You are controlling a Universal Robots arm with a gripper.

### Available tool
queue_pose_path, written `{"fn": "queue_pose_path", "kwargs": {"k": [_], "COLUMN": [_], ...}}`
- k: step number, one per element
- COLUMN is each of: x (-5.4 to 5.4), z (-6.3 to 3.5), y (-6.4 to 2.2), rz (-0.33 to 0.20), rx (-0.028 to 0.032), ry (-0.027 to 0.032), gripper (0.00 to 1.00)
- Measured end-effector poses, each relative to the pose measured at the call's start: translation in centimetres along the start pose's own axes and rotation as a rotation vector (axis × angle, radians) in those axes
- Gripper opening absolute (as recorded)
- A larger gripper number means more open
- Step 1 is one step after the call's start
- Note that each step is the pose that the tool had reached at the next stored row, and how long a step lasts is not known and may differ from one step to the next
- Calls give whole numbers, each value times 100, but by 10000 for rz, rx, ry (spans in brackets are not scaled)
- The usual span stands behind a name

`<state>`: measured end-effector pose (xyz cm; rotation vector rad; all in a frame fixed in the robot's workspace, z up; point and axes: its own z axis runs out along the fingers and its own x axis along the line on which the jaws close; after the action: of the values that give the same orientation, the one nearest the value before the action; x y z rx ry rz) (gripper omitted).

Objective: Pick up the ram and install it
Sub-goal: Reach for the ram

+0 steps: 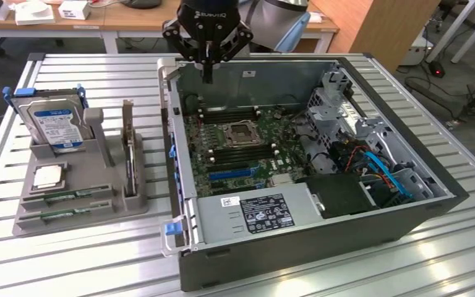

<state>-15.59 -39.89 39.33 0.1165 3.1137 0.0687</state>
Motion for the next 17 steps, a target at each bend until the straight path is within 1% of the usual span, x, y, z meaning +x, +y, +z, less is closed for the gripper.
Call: {"fn": "queue_pose_path", "kwargs": {"k": [17], "x": [337], "z": [-8], "y": [-25], "rz": [0], "rx": [-1], "ry": [-1], "gripper": [9]}}
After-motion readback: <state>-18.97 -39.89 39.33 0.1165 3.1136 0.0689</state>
